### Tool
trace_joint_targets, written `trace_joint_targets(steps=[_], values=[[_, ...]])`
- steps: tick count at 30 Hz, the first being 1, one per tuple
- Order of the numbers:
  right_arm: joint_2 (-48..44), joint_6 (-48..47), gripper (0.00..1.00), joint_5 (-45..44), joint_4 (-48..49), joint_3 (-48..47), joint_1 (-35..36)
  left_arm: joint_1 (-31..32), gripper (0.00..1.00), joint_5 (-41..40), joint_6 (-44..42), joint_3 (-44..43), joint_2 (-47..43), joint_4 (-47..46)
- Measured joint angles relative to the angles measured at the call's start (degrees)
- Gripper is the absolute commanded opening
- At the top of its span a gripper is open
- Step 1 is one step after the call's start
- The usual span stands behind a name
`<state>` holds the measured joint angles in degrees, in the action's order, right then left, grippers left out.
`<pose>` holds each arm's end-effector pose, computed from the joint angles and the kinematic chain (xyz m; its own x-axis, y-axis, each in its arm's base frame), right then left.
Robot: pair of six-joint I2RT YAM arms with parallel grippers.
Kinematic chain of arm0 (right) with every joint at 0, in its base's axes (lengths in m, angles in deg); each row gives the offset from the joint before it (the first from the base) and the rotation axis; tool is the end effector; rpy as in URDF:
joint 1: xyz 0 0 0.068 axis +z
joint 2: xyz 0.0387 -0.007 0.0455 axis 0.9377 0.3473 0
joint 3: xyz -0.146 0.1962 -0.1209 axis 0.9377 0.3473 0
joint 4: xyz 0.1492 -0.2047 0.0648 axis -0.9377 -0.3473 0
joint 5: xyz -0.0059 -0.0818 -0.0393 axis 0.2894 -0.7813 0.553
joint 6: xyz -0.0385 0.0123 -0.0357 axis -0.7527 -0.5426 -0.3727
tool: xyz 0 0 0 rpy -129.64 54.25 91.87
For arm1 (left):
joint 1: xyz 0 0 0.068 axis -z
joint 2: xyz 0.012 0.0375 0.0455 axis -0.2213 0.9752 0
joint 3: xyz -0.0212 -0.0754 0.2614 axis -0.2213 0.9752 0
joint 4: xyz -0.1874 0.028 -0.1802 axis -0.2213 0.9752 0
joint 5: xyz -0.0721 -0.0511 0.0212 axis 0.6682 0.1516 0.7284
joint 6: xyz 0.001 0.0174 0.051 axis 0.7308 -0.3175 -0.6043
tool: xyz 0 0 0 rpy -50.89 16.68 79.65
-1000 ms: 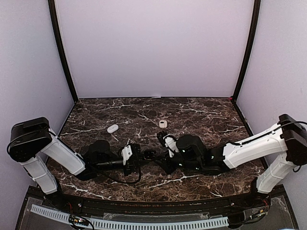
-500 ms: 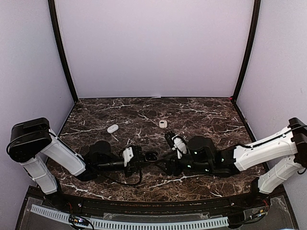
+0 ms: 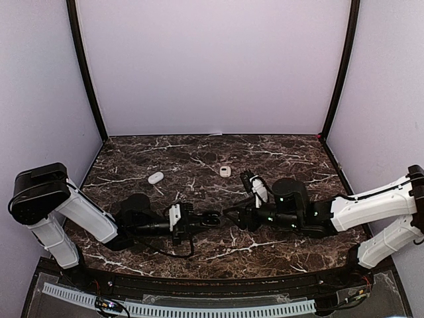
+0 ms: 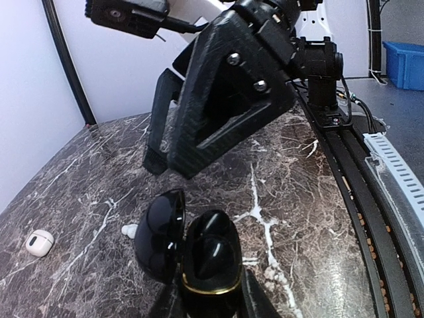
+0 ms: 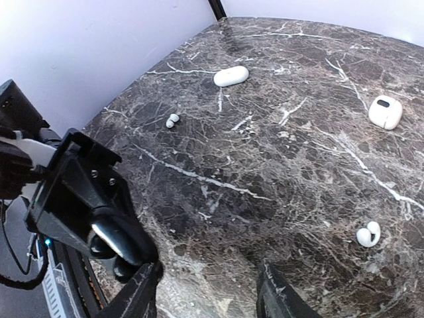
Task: Insert the wireless bluetooth earbuds into the charging case
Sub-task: Close the charging case with the earbuds.
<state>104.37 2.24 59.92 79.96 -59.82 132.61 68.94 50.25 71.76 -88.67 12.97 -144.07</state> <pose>0.1305 0.2507 0.2067 -0.5330 -0.0589 -0.8441 -0.6979 0.5946 0.3992 0.1448 -0.2401 0.1546 0.2280 0.1028 -0.9682 0.9524 0.1829 0.2437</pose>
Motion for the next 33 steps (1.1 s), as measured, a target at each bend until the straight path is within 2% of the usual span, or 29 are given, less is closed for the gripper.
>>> trace_joint_targets(steps=[9, 21, 24, 29, 33], values=[[2.71, -3.82, 0.37, 5.35, -6.43, -5.35, -5.55, 0.00, 0.09, 5.42, -0.09, 0.13, 0.00, -1.22], [10.62, -5.66, 0.30, 16.46, -6.93, -8.33, -5.73, 0.00, 0.09, 8.79, -0.44, 0.13, 0.00, -1.22], [11.63, -6.05, 0.22, 18.62, -6.40, -8.63, -5.73, 0.00, 0.09, 9.05, -0.44, 0.13, 0.00, -1.22], [11.82, -6.73, 0.01, 22.60, -4.52, -8.79, -5.73, 0.00, 0.09, 9.79, -0.44, 0.13, 0.00, -1.22], [11.80, -6.95, 0.00, 25.73, -2.36, -8.74, -5.73, 0.00, 0.09, 10.23, -0.44, 0.13, 0.00, -1.22]])
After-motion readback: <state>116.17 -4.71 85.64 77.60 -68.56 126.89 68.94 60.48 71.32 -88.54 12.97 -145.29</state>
